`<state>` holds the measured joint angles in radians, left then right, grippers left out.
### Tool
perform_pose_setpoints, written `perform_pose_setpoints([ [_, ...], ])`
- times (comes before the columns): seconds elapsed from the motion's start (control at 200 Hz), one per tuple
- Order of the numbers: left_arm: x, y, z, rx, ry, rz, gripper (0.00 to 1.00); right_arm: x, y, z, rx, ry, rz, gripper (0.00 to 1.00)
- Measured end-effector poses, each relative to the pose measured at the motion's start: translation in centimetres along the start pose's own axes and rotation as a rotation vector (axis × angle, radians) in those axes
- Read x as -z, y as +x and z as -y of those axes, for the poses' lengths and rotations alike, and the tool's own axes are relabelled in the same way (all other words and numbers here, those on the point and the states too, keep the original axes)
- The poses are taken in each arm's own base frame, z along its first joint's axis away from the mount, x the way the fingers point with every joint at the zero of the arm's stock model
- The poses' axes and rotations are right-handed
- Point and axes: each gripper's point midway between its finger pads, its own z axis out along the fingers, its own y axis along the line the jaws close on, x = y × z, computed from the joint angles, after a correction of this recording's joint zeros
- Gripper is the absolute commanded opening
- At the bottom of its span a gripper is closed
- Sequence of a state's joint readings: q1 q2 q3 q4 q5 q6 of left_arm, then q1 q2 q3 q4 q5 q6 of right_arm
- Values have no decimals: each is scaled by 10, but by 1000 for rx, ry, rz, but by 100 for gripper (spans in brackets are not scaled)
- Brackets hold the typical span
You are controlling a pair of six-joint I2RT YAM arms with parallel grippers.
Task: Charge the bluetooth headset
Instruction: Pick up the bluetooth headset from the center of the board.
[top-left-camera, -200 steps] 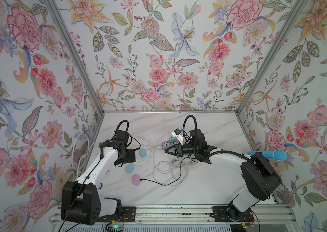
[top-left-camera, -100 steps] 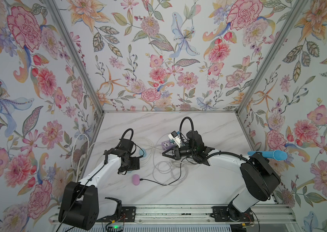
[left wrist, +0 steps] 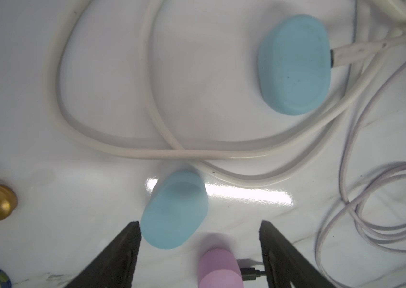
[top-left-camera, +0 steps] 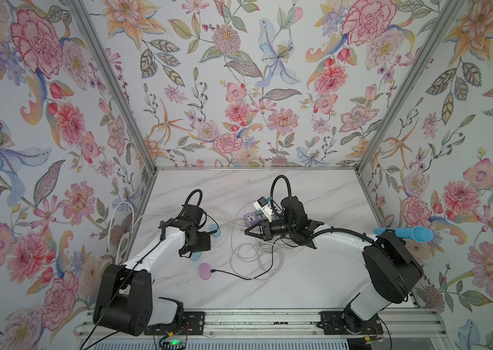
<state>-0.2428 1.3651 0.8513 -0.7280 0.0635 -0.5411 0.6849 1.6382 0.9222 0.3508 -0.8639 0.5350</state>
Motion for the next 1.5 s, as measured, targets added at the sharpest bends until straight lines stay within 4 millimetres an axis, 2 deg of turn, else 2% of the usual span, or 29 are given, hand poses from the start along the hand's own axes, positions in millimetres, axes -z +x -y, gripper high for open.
perform_pose_setpoints([
  [0.355, -19, 8, -7, -24, -42, -44, 76, 0, 3, 2, -8, 7, -12, 0],
  [0.465, -24, 13, -7, -23, -37, -54, 69, 0, 4, 2, -12, 9, -15, 0],
  [0.545, -28, 18, -8, -17, -34, -58, 60, 0, 4, 2, -12, 8, -15, 0],
  [0.655, -34, 26, -7, -7, -18, -72, 58, 0, 3, 2, -10, 7, -13, 0],
  [0.771, -35, 25, -5, -4, -10, -66, 54, 0, 2, 1, -9, 6, -13, 0],
  [0.876, -35, 23, -4, -3, -3, -55, 53, 0, 3, 2, -12, 8, -15, 0],
  [1.276, -30, 19, 1, 9, 29, -32, 33, 0, 6, 4, -26, 14, -26, 0],
  [1.401, -20, 12, 10, 9, 79, 8, 31, -1, 7, 3, -29, 17, -34, 0],
  [1.501, -2, -7, 24, 13, 158, 87, 28, -3, 4, -1, -19, 17, -46, 0],
])
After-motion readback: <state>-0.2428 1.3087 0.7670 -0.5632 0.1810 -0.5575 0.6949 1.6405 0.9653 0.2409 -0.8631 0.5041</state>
